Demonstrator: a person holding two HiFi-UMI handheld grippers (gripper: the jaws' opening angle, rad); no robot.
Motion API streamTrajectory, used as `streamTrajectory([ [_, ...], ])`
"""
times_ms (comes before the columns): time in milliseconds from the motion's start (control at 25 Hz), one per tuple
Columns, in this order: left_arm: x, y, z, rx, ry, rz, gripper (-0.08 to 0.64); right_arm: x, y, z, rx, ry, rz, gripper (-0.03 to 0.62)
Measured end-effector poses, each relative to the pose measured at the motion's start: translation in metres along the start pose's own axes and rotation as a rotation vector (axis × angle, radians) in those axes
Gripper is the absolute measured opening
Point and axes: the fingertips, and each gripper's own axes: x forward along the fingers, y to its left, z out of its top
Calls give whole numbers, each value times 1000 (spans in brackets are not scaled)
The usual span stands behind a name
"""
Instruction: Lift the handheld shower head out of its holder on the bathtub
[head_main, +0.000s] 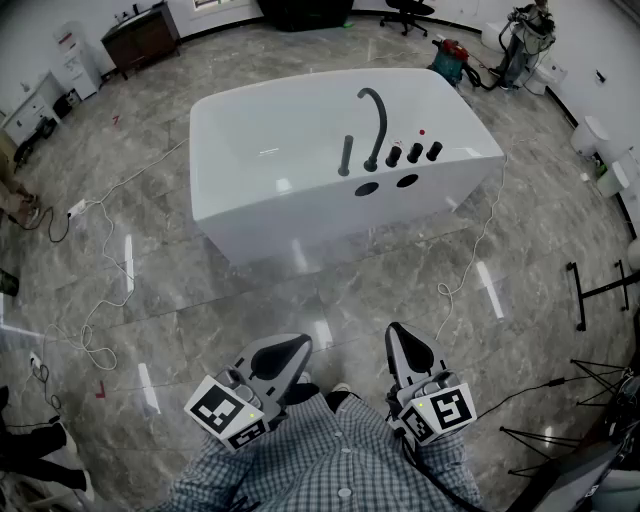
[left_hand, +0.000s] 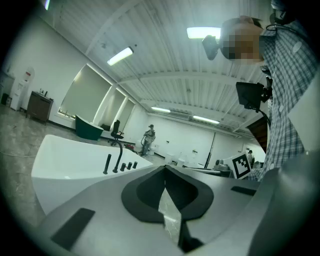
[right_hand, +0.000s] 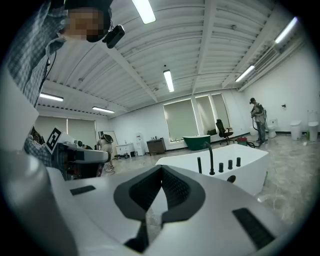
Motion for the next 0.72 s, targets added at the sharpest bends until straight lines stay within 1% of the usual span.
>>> streamTrajectory([
  [160, -5, 1, 0, -2, 1, -1, 6, 1, 7, -1, -1, 1, 7, 17],
  [720, 1, -3, -1, -3, 4, 1, 6, -4, 1, 0, 0, 2, 12, 17],
])
